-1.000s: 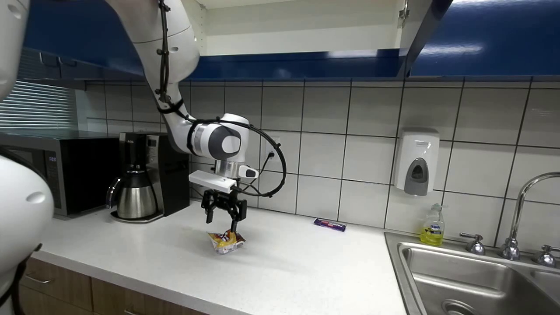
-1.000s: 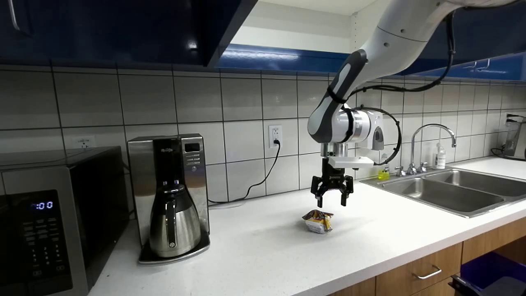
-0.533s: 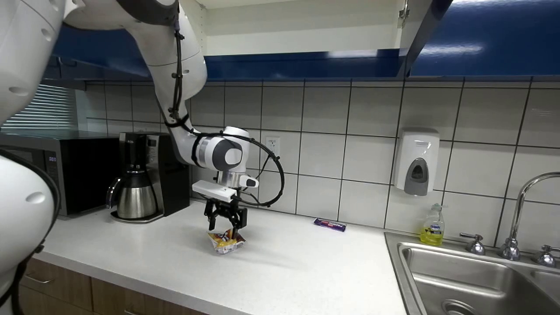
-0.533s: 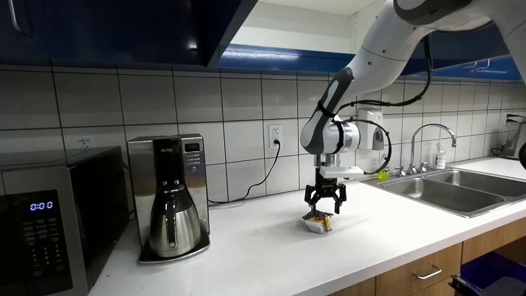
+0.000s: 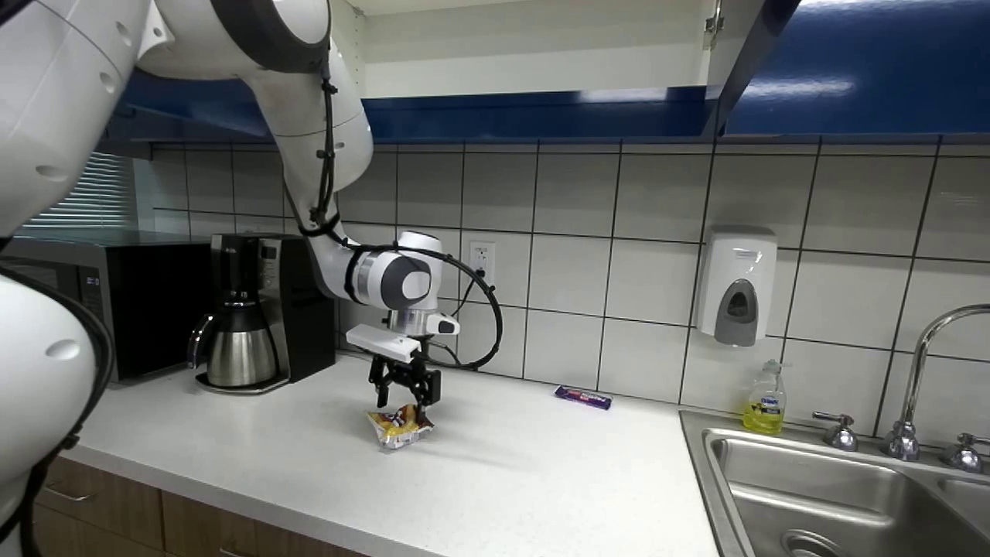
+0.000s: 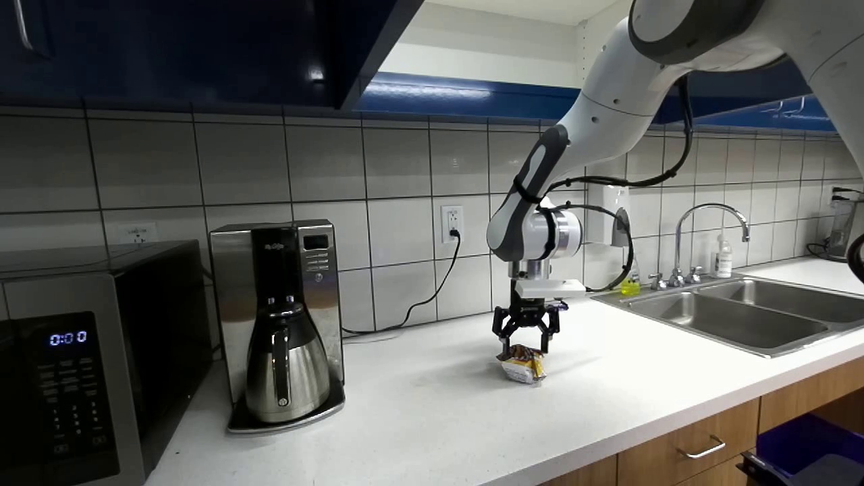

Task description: Put the snack packet inside the open cupboard

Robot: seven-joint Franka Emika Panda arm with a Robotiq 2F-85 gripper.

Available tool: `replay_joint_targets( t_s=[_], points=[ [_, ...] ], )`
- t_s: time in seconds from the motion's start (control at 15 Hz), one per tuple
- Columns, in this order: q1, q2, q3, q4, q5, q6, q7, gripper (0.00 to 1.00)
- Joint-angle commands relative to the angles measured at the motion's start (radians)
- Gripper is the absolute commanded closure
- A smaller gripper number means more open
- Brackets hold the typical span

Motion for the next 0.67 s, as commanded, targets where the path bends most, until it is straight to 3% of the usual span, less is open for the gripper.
replay_joint_targets(
  t_s=[0.0,0.2,0.27,0.4,0.6],
  points=[
    [-0.015,0.022,0.022,0.032,-0.021,0.009,0.044,0.00],
    [-0.016,0.028,0.025,0.040,-0.022,0.007,0.046,0.00],
    [-0.016,0.030,0.026,0.042,-0.021,0.006,0.047,0.25],
    [-0.016,0.031,0.027,0.045,-0.022,0.004,0.046,0.34],
    [-0.015,0.030,0.025,0.045,-0.026,0.001,0.049,0.60]
  ],
)
